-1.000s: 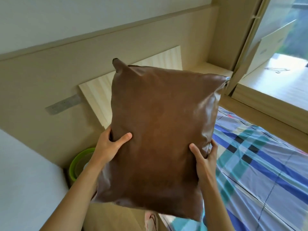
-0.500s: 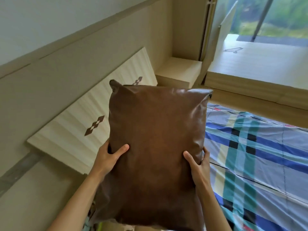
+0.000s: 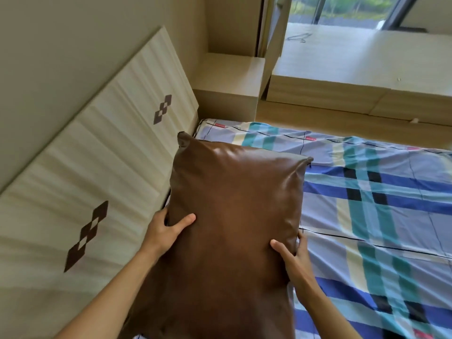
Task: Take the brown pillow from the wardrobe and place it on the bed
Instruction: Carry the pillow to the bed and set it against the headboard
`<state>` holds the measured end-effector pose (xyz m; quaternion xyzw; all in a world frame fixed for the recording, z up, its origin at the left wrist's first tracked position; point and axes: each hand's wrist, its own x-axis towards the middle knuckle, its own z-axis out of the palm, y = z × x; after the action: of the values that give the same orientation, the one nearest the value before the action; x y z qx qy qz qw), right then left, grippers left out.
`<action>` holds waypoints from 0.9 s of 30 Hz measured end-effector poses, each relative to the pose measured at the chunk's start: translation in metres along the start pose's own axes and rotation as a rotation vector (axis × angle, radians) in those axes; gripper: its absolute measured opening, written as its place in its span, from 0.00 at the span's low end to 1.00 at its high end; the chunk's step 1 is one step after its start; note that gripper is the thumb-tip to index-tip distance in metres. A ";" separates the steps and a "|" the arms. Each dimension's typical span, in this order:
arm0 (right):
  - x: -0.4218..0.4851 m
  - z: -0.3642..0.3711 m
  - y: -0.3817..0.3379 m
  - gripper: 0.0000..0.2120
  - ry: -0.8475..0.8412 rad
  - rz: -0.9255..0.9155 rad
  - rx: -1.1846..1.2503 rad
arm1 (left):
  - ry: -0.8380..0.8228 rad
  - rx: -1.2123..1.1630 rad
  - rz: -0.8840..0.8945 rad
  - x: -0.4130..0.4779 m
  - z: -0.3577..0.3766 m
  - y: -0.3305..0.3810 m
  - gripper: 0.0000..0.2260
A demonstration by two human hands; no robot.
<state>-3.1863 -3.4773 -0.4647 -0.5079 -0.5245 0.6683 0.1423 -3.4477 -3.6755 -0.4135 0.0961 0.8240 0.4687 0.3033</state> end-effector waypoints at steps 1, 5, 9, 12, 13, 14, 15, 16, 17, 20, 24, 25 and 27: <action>0.019 0.011 0.008 0.47 -0.017 0.010 -0.012 | 0.004 0.001 -0.001 0.024 0.000 -0.010 0.28; 0.095 0.050 0.040 0.50 -0.059 0.038 -0.007 | -0.014 0.005 0.020 0.109 0.000 -0.053 0.31; 0.161 0.082 0.072 0.51 -0.063 0.024 0.017 | -0.061 -0.002 0.032 0.178 0.002 -0.096 0.21; 0.200 0.101 0.090 0.51 -0.062 0.002 0.009 | -0.058 -0.010 0.048 0.220 0.008 -0.125 0.20; 0.211 0.109 0.094 0.50 -0.065 -0.006 -0.004 | -0.047 -0.006 0.045 0.232 0.009 -0.132 0.23; 0.222 0.115 0.098 0.49 -0.073 -0.015 -0.016 | -0.035 0.003 0.044 0.242 0.010 -0.135 0.26; 0.233 0.122 0.102 0.47 -0.078 -0.021 -0.025 | -0.023 0.015 0.044 0.252 0.010 -0.139 0.31; 0.244 0.128 0.105 0.46 -0.075 -0.029 -0.030 | -0.015 0.019 0.045 0.261 0.010 -0.143 0.35; 0.253 0.133 0.105 0.47 -0.071 -0.035 -0.035 | -0.015 0.017 0.048 0.269 0.009 -0.145 0.38; 0.272 0.148 0.109 0.52 -0.067 -0.032 -0.089 | -0.039 0.018 0.078 0.288 0.009 -0.156 0.39; 0.288 0.155 0.120 0.42 -0.126 -0.013 -0.187 | 0.034 0.245 0.168 0.293 0.016 -0.168 0.51; 0.291 0.156 0.122 0.40 -0.131 -0.017 -0.244 | 0.072 0.339 0.222 0.290 0.021 -0.171 0.54; 0.294 0.160 0.119 0.45 -0.126 -0.027 -0.385 | 0.057 0.504 0.327 0.285 0.031 -0.171 0.56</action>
<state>-3.4088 -3.4028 -0.7317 -0.4761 -0.6571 0.5842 0.0185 -3.6347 -3.6202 -0.6841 0.2868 0.8962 0.2945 0.1670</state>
